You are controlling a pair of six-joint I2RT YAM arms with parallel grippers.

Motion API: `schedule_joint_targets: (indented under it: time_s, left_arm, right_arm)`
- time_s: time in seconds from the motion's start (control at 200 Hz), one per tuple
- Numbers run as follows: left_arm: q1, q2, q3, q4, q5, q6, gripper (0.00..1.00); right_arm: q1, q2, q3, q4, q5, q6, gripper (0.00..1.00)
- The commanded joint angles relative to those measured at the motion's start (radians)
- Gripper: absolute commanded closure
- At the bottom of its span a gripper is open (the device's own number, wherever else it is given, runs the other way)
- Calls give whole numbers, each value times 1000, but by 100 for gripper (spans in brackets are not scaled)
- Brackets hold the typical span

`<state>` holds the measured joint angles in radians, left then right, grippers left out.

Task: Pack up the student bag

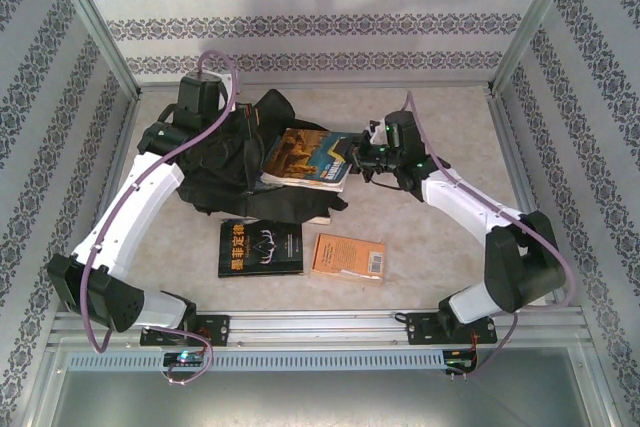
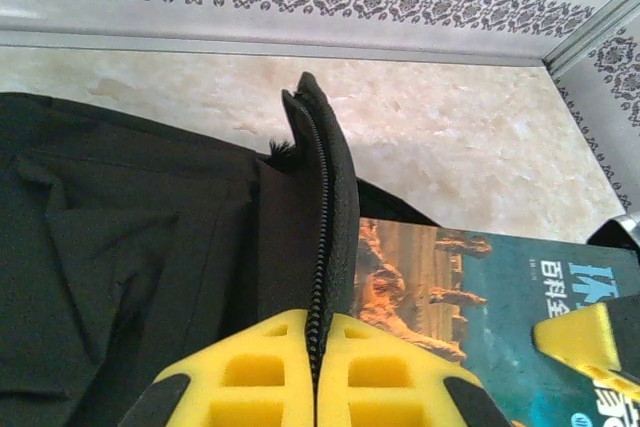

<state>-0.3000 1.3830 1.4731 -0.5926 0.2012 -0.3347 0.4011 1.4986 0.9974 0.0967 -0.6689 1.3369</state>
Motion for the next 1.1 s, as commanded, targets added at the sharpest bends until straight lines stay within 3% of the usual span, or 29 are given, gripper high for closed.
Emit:
schedule_joint_targets:
  time_s: [0.0, 0.57, 0.779, 0.924, 0.994, 1.099]
  left_arm:
    - [19, -42, -2, 106, 37, -15, 100]
    - [34, -36, 31, 135, 124, -12, 100]
    - [35, -6, 53, 145, 138, -14, 100]
    - [39, 17, 66, 150, 138, -9, 100]
    - [43, 23, 66, 157, 142, -13, 100]
    - [61, 29, 57, 164, 110, -33, 100]
  right_arm:
    - [18, 65, 35, 110, -8, 19, 100]
    - [107, 388, 248, 413, 13, 84, 100]
    - [173, 552, 431, 354, 92, 76, 100]
    - [230, 652, 615, 218, 179, -7, 100]
    - [254, 700, 700, 141, 222, -44, 86]
    - [263, 750, 801, 30, 227, -93, 50]
